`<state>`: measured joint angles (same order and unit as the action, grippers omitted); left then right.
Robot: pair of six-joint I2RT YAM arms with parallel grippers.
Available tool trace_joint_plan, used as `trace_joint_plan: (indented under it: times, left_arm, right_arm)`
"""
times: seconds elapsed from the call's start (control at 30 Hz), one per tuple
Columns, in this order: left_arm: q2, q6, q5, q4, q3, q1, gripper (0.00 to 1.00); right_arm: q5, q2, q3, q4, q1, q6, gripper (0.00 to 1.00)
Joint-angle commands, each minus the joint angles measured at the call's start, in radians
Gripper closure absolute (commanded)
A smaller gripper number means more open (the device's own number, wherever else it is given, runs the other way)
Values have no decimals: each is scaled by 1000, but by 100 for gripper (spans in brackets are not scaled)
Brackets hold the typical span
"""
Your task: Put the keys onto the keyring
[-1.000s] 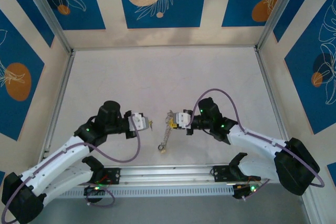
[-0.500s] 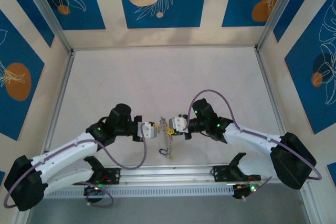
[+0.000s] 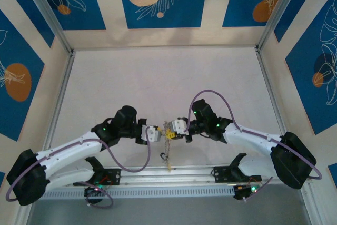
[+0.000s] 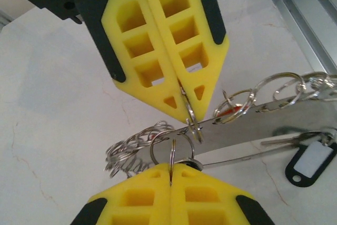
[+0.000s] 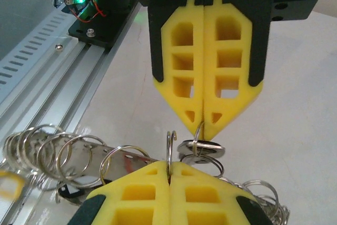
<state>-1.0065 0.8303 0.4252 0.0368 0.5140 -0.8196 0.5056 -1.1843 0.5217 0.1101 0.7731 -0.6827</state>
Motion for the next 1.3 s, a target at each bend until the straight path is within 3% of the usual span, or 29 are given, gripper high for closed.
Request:
trace_joint_plan:
  times: [0.0,0.43,1.27]
  left_arm:
    - [32,22,-10,1,17,-9,100]
    - [34,69,37,49,30,-15,100]
    - [34,128,-47,80,53,-87,100]
  right_arm:
    - [44,-4,40,-13,10,-22,100]
    - [12,-29,68,-52,22,-26,100]
    - [-1,-51,84,-70,18,-18,100]
